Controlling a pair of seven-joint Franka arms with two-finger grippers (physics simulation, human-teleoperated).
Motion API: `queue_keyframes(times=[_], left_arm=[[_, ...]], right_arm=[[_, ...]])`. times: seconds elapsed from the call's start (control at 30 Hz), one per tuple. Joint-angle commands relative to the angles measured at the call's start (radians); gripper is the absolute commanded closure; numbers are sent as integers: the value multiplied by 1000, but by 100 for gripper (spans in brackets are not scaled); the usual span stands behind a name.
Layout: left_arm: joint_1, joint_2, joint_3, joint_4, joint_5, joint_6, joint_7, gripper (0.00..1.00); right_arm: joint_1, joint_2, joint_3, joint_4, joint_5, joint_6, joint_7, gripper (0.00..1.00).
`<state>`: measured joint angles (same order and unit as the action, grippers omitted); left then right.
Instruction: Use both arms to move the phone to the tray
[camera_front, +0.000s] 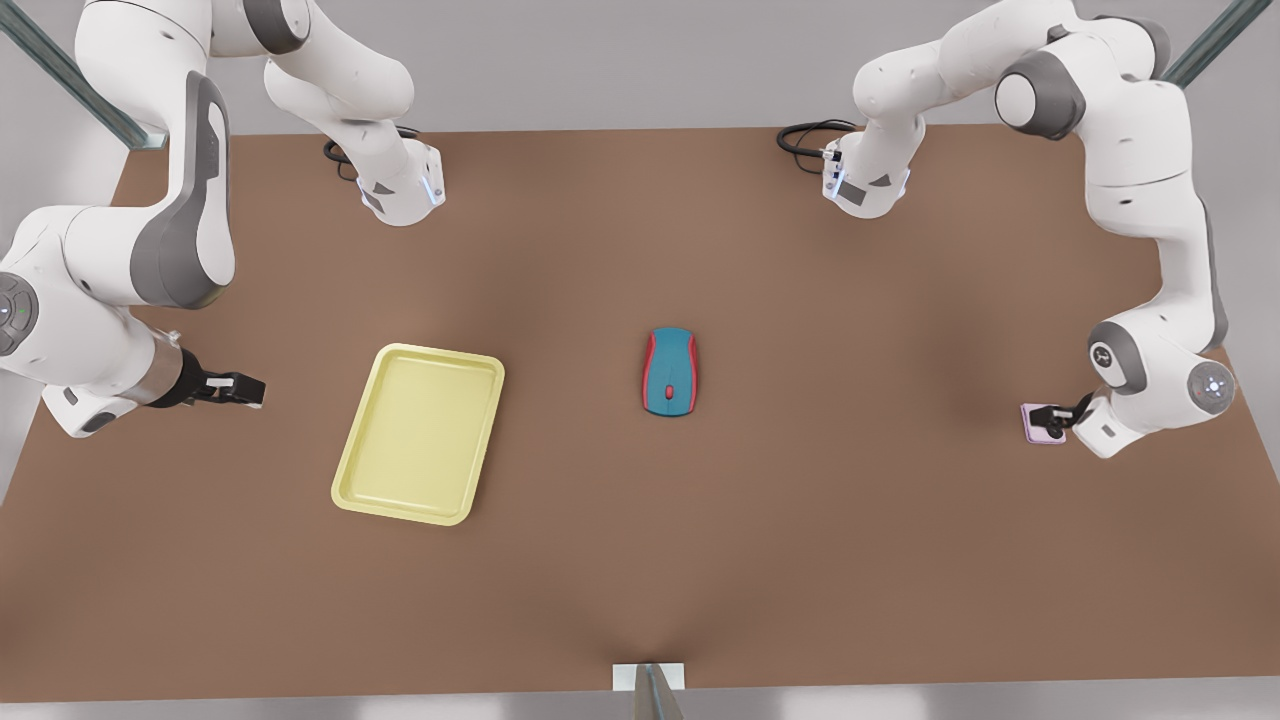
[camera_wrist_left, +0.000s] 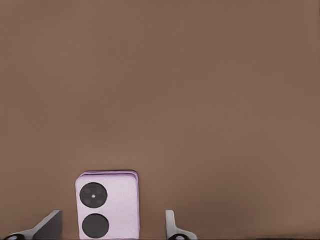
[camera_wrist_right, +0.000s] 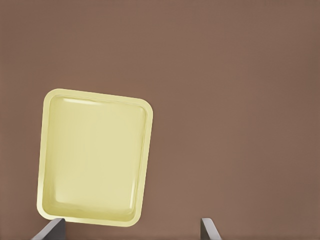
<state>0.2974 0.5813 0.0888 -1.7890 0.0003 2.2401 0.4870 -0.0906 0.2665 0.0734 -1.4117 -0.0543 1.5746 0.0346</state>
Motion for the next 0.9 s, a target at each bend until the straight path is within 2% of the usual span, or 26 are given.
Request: queue_keyframes(times=[0.0,0.33,0.73,0.87], left_arm=[[0,0,0,-18,1,47,398,0],[12,74,32,14,-8,85,251,0],[12,80,32,-10,-22,107,-220,0],[12,84,28,-10,-23,111,-246,0]], right_arm=[[0,-1,0,0,1,-1,2,0],[0,0,-1,0,1,-1,2,0],[0,-1,-1,0,1,-1,2,0],[0,-1,0,0,1,-1,2,0]])
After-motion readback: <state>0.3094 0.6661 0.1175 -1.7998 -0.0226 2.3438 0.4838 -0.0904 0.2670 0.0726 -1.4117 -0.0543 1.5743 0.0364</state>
